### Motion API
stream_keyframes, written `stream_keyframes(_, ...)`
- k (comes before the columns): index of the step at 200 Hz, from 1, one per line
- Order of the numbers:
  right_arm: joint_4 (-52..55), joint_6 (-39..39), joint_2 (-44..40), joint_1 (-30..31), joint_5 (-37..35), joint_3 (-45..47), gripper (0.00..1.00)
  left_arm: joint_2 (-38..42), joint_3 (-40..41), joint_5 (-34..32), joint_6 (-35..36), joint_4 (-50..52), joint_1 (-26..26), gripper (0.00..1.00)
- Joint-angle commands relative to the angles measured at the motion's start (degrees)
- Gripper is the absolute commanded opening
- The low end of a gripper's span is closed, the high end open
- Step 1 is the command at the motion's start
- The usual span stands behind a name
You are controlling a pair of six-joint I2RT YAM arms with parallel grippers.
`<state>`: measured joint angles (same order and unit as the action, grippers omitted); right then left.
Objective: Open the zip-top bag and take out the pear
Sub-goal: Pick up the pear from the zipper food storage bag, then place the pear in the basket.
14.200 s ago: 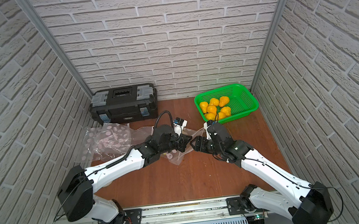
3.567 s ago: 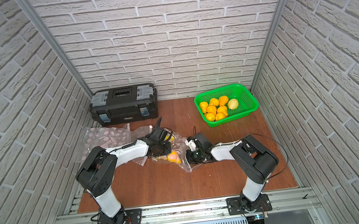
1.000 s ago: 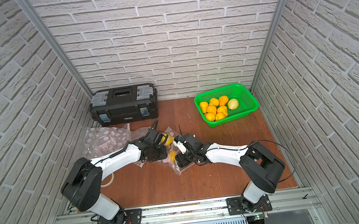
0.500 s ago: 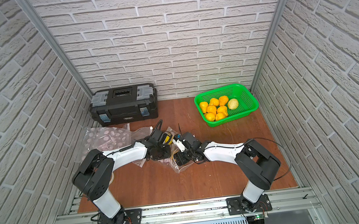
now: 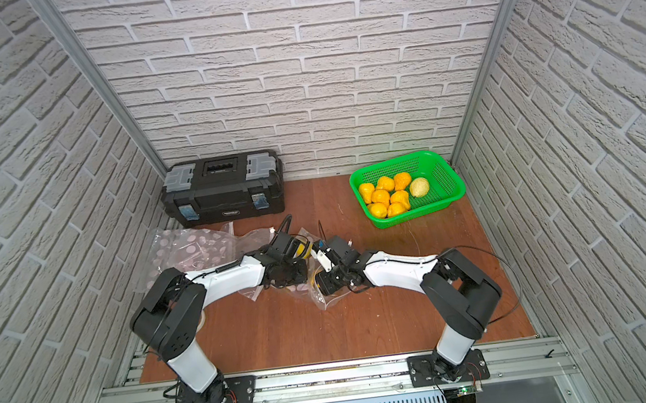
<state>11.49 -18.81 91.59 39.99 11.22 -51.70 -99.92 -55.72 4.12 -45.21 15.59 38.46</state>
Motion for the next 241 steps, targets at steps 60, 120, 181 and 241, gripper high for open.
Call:
stream_keyframes(60, 15.13, -4.89, -27.2, -9.36, 0.09, 5.49, 0.38, -3.56, 2.55, -0.21, -1.36, 2.17, -0.86, 0.3)
stream_keyframes(120, 15.5, -3.85, -27.44, -21.75, -0.56, -1.49, 0.35, 0.38, 1.8, -0.65, -1.72, 2.43, -0.71, 0.38)
stream_keyframes(181, 17.93, 0.99, -8.63, -36.29, -4.02, -18.85, 0.33, 7.17, -1.64, -0.57, -0.94, 4.97, -1.02, 0.43)
stream_keyframes(241, 24.01, 0.63, 12.92, -47.88, -2.69, -40.09, 0.31, 13.63, -1.46, -0.66, -0.23, 5.68, -4.08, 0.44)
